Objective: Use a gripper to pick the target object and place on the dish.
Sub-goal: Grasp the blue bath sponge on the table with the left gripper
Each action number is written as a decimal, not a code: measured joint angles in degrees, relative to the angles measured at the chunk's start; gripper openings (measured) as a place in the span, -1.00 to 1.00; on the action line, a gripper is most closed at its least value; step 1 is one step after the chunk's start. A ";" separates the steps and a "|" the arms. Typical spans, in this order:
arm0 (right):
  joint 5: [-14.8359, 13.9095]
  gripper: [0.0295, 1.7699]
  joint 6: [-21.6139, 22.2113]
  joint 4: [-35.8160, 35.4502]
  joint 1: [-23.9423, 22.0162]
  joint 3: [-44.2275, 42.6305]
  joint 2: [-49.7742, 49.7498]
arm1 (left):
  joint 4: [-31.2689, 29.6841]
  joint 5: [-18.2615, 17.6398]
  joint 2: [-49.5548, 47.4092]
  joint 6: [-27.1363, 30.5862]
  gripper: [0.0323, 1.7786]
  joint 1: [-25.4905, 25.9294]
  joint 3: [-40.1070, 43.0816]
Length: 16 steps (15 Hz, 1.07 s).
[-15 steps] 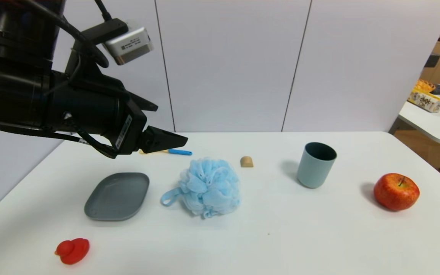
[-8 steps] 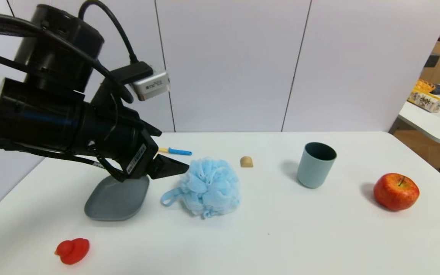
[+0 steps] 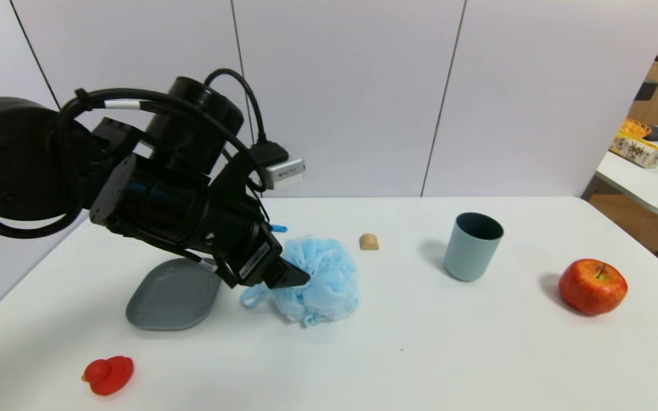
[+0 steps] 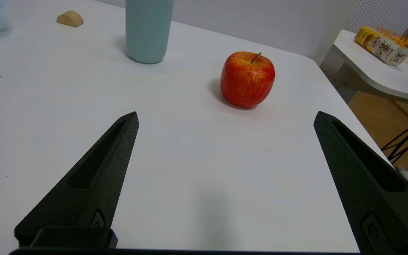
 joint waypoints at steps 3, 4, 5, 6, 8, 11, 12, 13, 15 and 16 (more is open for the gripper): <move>0.02 0.93 0.00 0.00 0.00 0.00 0.00 | -0.13 0.17 2.68 -0.01 0.90 -0.04 -0.77; 0.02 0.93 -0.02 -0.02 0.00 0.00 0.00 | -0.13 0.20 3.50 0.00 0.90 -0.04 -1.40; 0.00 0.93 0.00 0.02 0.00 0.00 0.00 | -0.13 0.15 4.44 0.00 0.90 -0.04 -2.26; 0.02 0.93 -0.02 -0.02 0.00 0.00 0.00 | -0.11 0.17 5.33 0.00 0.90 -0.17 -3.15; 0.02 0.93 0.02 -0.02 0.00 0.00 0.00 | -0.09 0.17 7.23 0.00 0.90 -0.67 -5.01; 0.00 0.93 -0.02 -0.02 0.00 0.00 0.00 | -0.02 0.13 9.42 0.00 0.90 -1.00 -6.58; 0.02 0.93 -0.04 0.00 0.00 0.00 0.00 | -0.02 0.02 9.98 -0.06 0.90 -1.13 -6.80; 0.00 0.93 -0.04 -0.02 0.00 0.00 0.00 | 0.05 -0.05 10.42 -0.09 0.90 -1.19 -6.86; 0.00 0.93 -0.02 0.00 0.00 0.00 0.00 | 0.33 -0.50 11.08 -0.15 0.90 -1.24 -6.84; 0.02 0.93 -0.02 0.00 0.00 0.00 0.00 | 0.80 -0.52 11.25 -0.20 0.90 -1.33 -6.78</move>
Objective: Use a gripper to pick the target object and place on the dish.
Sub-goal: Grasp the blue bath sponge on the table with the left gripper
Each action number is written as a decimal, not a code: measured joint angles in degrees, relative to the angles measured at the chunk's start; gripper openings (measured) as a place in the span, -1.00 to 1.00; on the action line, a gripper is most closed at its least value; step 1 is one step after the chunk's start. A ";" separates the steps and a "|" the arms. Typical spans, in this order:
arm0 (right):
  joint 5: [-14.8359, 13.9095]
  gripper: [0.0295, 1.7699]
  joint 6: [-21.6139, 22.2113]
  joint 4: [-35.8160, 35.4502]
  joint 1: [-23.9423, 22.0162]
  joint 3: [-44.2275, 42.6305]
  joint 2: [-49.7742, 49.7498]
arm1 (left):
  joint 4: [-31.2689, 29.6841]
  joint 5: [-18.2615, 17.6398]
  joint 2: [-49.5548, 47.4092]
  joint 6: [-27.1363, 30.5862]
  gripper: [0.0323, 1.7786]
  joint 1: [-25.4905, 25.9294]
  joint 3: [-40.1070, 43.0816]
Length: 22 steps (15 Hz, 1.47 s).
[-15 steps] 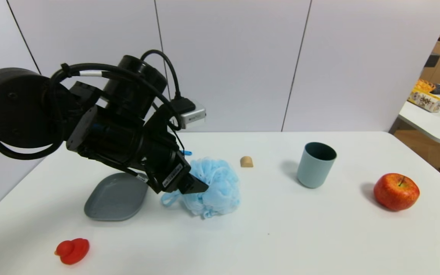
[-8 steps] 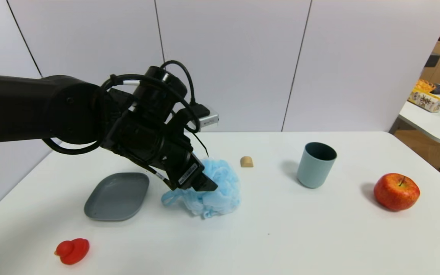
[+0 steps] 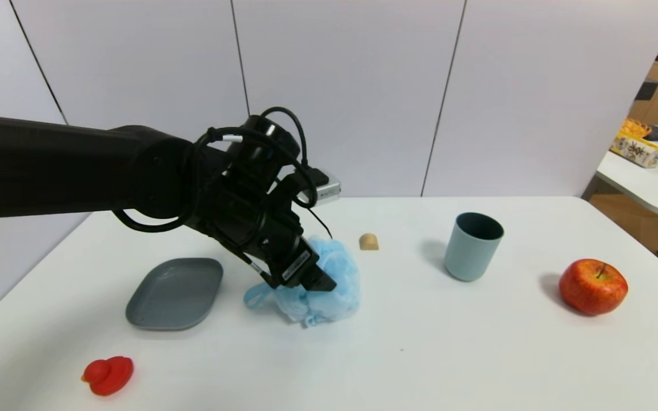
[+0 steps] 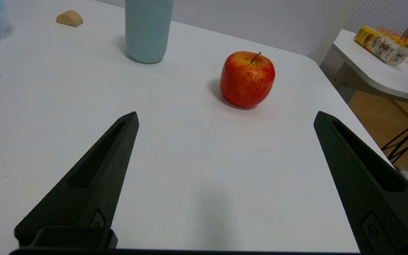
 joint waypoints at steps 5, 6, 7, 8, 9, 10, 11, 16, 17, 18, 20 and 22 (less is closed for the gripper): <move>-0.02 0.93 0.00 -0.02 0.00 0.00 0.00 | 3.46 -3.25 0.52 0.05 0.90 -0.11 0.39; -0.02 0.93 0.02 -0.02 0.00 0.00 0.00 | 4.07 -4.07 0.72 0.07 0.90 -0.13 0.39; -0.02 0.93 0.05 0.00 0.00 0.00 0.00 | 4.13 -4.27 0.91 0.13 0.90 -0.11 0.37; 0.00 0.93 0.02 0.00 0.00 0.00 0.00 | 4.18 -4.35 1.12 0.16 0.90 -0.11 0.35; -0.05 0.93 0.02 0.00 0.00 0.00 0.00 | 4.18 -4.35 1.24 0.18 0.90 -0.13 0.28; -0.02 0.93 0.05 0.00 0.00 0.00 0.00 | 4.16 -4.38 1.43 0.49 0.90 -0.22 0.22; 0.00 0.93 0.02 -0.02 0.00 0.00 0.00 | 4.18 -4.38 1.62 1.55 0.90 -0.30 0.15; -0.02 0.93 0.05 -0.02 0.00 0.00 0.00 | 4.00 -6.03 3.34 3.04 0.90 -0.79 -0.16; 0.00 0.93 0.05 -0.02 0.00 0.00 0.00 | 4.00 -6.28 3.67 3.22 0.90 -0.80 -0.17; -0.05 0.93 0.02 -0.02 0.00 0.00 0.00 | 3.99 -6.31 3.97 3.25 0.90 -0.80 -0.20; 0.00 0.93 0.02 -0.02 0.00 0.00 0.00 | 3.80 -6.42 4.52 3.35 0.90 -0.83 -0.20; 0.00 0.93 0.02 -0.02 0.00 0.00 0.00 | 3.74 -6.42 4.94 3.33 0.90 -0.80 -0.20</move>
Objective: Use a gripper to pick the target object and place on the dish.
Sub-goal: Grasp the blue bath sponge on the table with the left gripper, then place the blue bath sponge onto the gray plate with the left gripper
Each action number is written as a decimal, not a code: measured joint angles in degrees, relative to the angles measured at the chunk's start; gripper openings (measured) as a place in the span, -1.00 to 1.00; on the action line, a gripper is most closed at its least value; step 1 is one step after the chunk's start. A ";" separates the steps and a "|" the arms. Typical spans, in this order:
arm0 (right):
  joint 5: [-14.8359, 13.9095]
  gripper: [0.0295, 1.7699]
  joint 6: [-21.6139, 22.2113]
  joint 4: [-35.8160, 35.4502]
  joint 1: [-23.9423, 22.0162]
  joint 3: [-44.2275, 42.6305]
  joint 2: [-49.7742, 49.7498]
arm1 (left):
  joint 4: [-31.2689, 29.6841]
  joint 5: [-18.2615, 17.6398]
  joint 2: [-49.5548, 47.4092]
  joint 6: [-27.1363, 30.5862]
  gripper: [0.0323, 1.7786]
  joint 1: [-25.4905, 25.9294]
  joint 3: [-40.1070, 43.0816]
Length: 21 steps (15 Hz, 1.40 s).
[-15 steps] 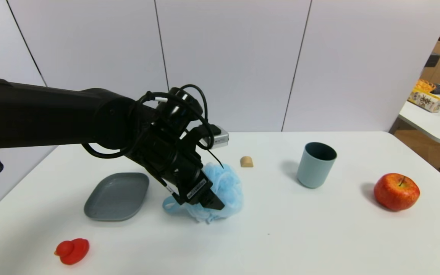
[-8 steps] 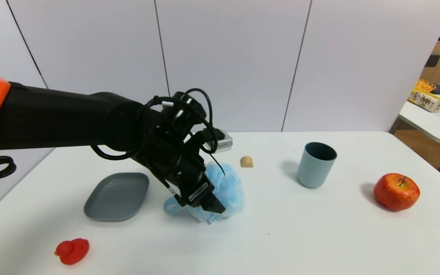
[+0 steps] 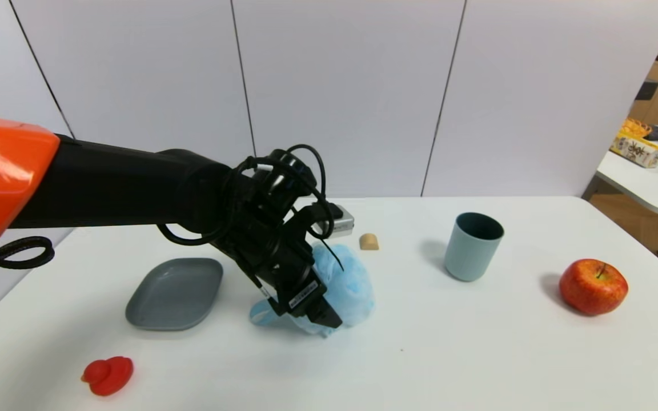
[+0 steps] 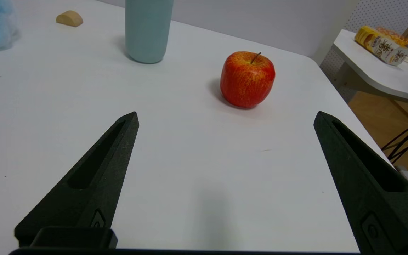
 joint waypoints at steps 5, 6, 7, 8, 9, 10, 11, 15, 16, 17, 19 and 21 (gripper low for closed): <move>-0.02 0.93 0.00 0.02 0.00 0.00 0.00 | -0.77 -0.13 0.88 0.59 0.83 -0.02 0.00; 0.00 0.93 -0.02 0.00 0.00 0.00 0.00 | -0.80 -0.68 1.01 0.61 0.63 -0.02 0.02; -0.02 0.93 0.00 0.02 0.00 0.00 0.00 | -0.83 -1.38 1.15 0.63 0.45 -0.02 0.02; -0.02 0.93 0.00 0.02 0.00 0.00 0.00 | -0.88 -1.62 1.29 0.61 0.28 -0.02 0.00; -0.02 0.93 -0.02 0.02 0.00 0.00 0.00 | -1.02 -1.71 1.38 0.67 0.14 0.00 -0.05; -0.02 0.93 0.00 0.02 0.00 0.00 0.00 | -1.24 -1.76 1.46 0.72 0.02 0.04 -0.07; 0.00 0.93 0.00 0.00 0.00 0.00 0.00 | -1.27 -1.76 1.56 0.65 -0.08 0.04 -0.07; 0.00 0.93 0.00 0.00 0.00 0.00 0.00 | -1.46 -1.73 1.67 0.69 -0.74 0.09 -0.16; 0.00 0.93 0.00 0.00 0.00 0.00 0.00 | -1.88 -1.68 1.65 0.72 -0.74 0.09 -0.16; 0.00 0.93 -0.02 0.00 0.00 0.00 0.00 | -2.18 -1.68 1.57 0.69 -0.74 0.09 -0.13; 0.00 0.93 0.02 0.00 0.00 0.00 0.00 | -2.73 -1.68 1.29 0.72 -0.74 0.28 -0.09; -0.02 0.93 0.00 0.02 0.00 0.00 0.00 | -3.06 -1.67 0.66 0.63 -0.74 0.50 -0.07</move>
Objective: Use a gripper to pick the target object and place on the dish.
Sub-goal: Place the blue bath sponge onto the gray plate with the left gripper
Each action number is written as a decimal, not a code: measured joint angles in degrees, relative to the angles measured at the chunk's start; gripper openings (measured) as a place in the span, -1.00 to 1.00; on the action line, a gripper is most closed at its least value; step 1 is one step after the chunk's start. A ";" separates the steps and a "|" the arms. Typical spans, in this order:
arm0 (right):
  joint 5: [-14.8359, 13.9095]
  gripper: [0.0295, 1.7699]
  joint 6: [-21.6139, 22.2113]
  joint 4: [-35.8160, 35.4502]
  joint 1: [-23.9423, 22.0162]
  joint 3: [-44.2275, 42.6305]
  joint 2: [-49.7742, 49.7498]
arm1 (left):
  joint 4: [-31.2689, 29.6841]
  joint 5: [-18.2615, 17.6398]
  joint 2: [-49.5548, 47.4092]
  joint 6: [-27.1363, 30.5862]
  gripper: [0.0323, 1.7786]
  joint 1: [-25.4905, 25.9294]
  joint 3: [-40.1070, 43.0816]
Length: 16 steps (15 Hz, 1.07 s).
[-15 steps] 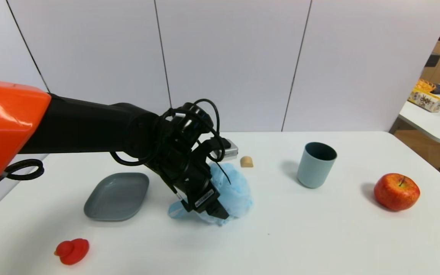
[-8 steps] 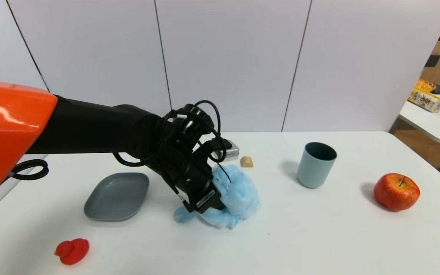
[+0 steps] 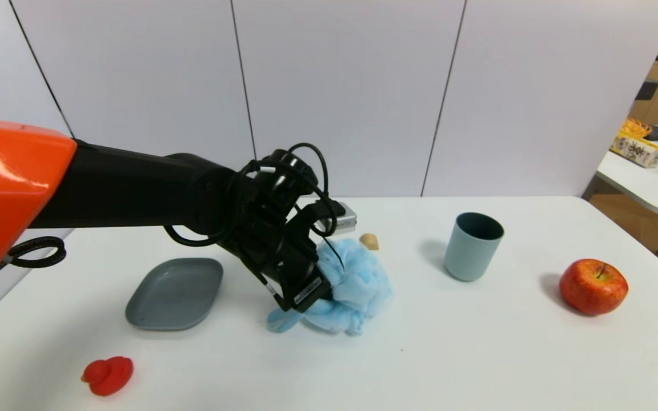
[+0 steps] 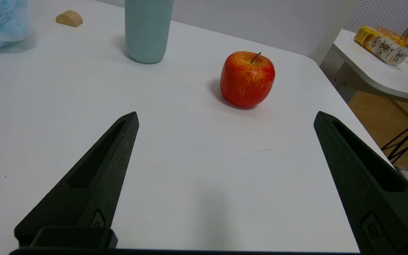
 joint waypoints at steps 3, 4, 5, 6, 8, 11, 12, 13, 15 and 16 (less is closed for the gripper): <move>0.00 0.93 -0.02 -0.02 0.00 0.00 0.00 | -0.07 0.10 -2.05 -0.07 -0.74 1.00 0.05; 0.00 0.93 -0.02 -0.02 -0.02 0.00 0.00 | -0.24 0.11 -3.01 -0.20 -0.74 1.51 0.10; 0.02 0.93 0.00 -0.02 -0.02 0.00 0.00 | -1.01 0.20 -4.19 -0.38 -0.74 2.23 0.10; 0.02 0.93 0.00 -0.02 -0.02 0.00 0.00 | -2.01 0.22 -5.42 -0.57 -0.74 3.04 0.10; 0.02 0.93 0.00 -0.05 0.00 0.00 0.00 | -3.69 0.27 -8.02 -1.12 -0.74 5.21 0.21; 0.02 0.93 0.02 -0.02 0.00 0.00 0.00 | -4.02 0.27 -11.54 -1.51 -0.74 8.80 0.24; 0.00 0.93 -0.02 0.00 0.00 0.00 0.00 | -4.02 0.27 -12.65 -1.51 -0.74 10.12 0.22; 0.02 0.93 -0.02 -0.02 0.00 0.00 0.00 | -4.07 0.27 -13.92 -1.51 -0.74 11.54 0.07; 0.02 0.93 -0.04 0.00 0.00 0.00 0.00 | -4.05 0.30 -16.51 -1.82 -0.74 14.20 -0.54; 0.02 0.93 0.00 0.00 0.00 0.00 0.00 | -4.05 0.55 -17.94 -2.30 -0.74 15.49 -0.76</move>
